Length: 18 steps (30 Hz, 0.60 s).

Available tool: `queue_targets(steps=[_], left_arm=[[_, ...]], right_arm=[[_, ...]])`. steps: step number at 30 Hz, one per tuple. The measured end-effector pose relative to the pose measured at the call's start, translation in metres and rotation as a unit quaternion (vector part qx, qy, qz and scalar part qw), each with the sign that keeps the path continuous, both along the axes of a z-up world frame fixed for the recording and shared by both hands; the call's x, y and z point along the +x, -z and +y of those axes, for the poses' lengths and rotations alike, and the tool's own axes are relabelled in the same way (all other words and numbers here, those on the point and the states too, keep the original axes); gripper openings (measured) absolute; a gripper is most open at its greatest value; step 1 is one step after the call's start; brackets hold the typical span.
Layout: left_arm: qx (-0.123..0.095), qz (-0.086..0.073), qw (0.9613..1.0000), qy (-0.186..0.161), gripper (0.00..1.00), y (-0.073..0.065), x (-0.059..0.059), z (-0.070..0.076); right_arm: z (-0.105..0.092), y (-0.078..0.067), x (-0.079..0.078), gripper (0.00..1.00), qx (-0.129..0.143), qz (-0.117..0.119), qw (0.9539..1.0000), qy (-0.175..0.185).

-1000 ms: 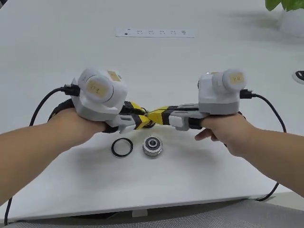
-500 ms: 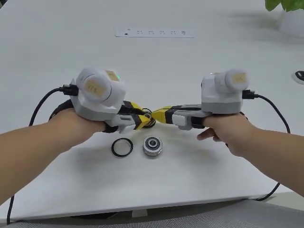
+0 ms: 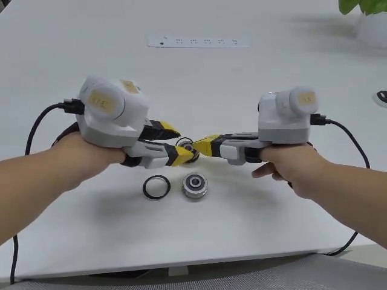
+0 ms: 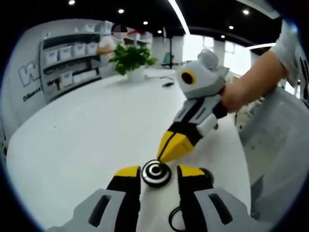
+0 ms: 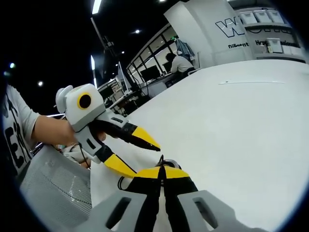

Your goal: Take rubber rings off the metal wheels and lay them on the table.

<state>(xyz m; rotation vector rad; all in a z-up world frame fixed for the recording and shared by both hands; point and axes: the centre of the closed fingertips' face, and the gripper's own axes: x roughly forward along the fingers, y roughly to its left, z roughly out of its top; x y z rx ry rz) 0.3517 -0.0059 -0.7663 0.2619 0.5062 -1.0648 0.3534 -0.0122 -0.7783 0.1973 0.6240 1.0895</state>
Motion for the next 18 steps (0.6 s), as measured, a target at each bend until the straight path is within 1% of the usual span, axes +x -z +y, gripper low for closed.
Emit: queue_targets(steps=[13, 18], left_arm=[[-0.013, -0.006, 0.9999, 0.002, 0.38, -0.014, -0.009, 0.014], [-0.013, -0.009, 0.9999, 0.005, 0.41, -0.017, -0.014, 0.020]], right_arm=[[0.007, -0.008, -0.006, 0.00, 0.015, 0.008, 0.9998, -0.011], [0.009, -0.011, -0.008, 0.00, 0.020, 0.012, 0.9996, -0.015]])
